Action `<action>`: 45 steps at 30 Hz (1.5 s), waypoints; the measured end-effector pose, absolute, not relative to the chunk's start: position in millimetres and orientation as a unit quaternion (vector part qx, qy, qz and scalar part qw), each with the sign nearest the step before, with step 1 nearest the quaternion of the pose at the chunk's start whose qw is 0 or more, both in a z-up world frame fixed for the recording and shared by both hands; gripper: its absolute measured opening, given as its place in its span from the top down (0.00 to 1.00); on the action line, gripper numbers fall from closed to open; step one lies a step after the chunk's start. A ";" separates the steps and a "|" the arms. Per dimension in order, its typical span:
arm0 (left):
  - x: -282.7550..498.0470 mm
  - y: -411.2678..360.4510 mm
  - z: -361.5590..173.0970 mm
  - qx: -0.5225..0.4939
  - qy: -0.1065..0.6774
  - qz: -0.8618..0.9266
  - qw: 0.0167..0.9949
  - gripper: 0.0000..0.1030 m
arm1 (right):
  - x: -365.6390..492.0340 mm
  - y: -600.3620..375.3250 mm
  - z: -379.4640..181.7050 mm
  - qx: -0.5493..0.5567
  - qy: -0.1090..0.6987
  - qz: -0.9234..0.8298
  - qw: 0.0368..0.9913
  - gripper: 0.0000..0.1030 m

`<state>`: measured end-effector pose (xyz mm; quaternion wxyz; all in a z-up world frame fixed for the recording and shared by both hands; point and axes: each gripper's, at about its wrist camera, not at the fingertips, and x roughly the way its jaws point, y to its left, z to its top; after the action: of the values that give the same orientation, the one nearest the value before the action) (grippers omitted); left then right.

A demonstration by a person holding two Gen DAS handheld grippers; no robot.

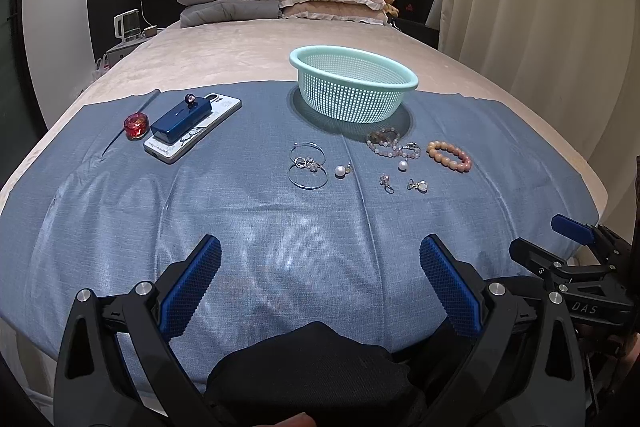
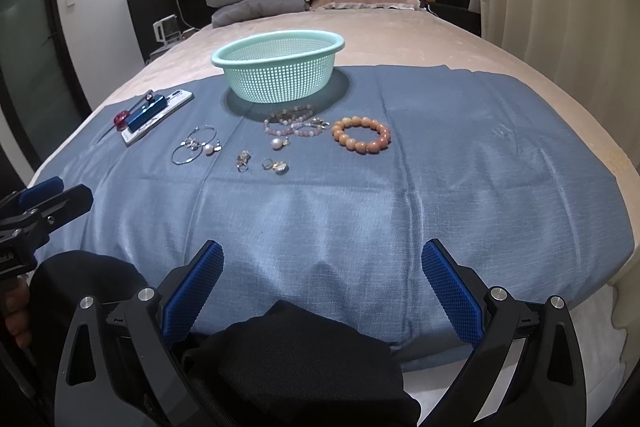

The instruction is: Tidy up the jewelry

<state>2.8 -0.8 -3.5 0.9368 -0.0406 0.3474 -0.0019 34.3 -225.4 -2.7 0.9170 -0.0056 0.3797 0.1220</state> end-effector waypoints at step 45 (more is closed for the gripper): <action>3.2 -1.3 -5.3 -0.038 0.351 -0.003 0.936 0.06 | 37.0 -225.9 -3.5 -0.009 0.386 0.123 0.914 0.07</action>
<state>3.2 -1.3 -5.3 0.9357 -0.0380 0.3508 -0.0028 37.0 -225.9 -3.5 0.9141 -0.0088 0.3864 0.1225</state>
